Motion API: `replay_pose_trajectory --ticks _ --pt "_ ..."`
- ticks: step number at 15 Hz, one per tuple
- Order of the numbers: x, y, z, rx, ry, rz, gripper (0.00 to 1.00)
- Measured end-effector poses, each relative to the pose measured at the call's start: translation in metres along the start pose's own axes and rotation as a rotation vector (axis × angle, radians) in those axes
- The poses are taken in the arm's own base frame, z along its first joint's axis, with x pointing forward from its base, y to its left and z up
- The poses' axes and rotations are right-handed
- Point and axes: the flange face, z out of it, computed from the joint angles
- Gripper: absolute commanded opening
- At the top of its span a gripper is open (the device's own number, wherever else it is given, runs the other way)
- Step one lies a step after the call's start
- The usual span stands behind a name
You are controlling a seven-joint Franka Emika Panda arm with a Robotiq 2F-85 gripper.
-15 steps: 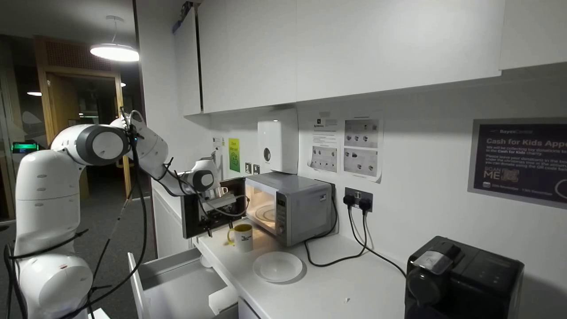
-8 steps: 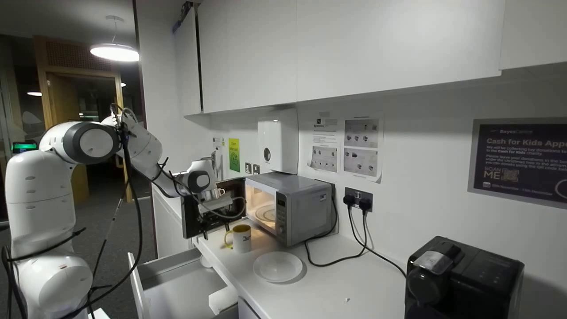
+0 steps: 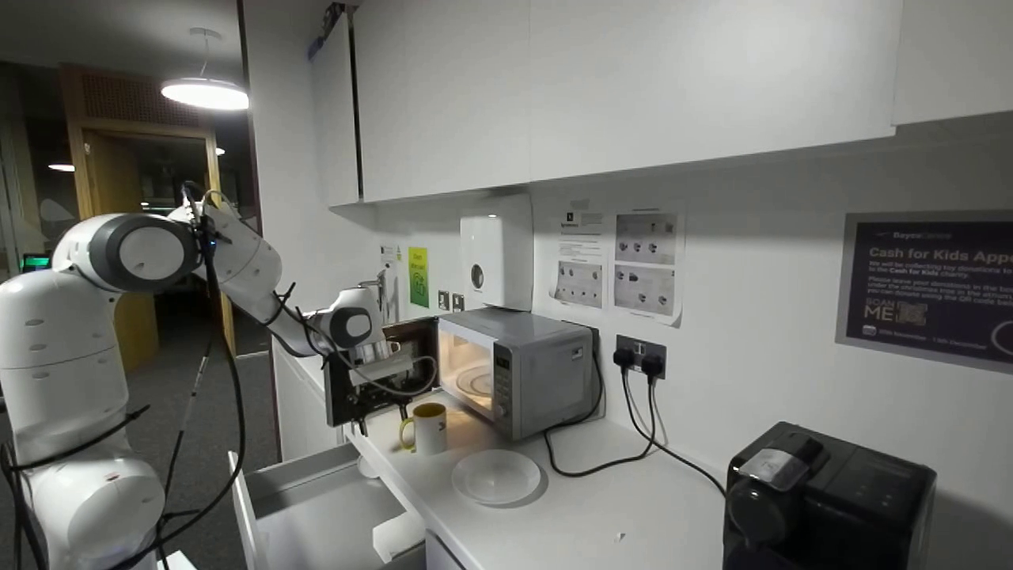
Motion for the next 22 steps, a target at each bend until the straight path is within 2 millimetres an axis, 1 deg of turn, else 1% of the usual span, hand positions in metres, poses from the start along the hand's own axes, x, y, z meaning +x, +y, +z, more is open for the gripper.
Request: replay_pose_trajectory --ticks 3,6,9,12,14,17,22 --pt "-0.010 -0.002 0.000 0.002 -0.017 0.005 1.00" --pt "-0.013 -0.003 -0.003 -0.001 -0.015 0.018 1.00" --pt "-0.011 -0.005 -0.009 0.004 0.009 0.086 1.00" --pt "-0.005 -0.011 -0.021 0.014 0.043 0.206 1.00" --pt "-0.001 -0.020 -0.031 0.026 0.049 0.301 1.00" --pt "0.001 -0.039 -0.049 0.040 0.037 0.454 1.00" --pt "-0.005 -0.071 -0.081 0.053 0.014 0.719 1.00"
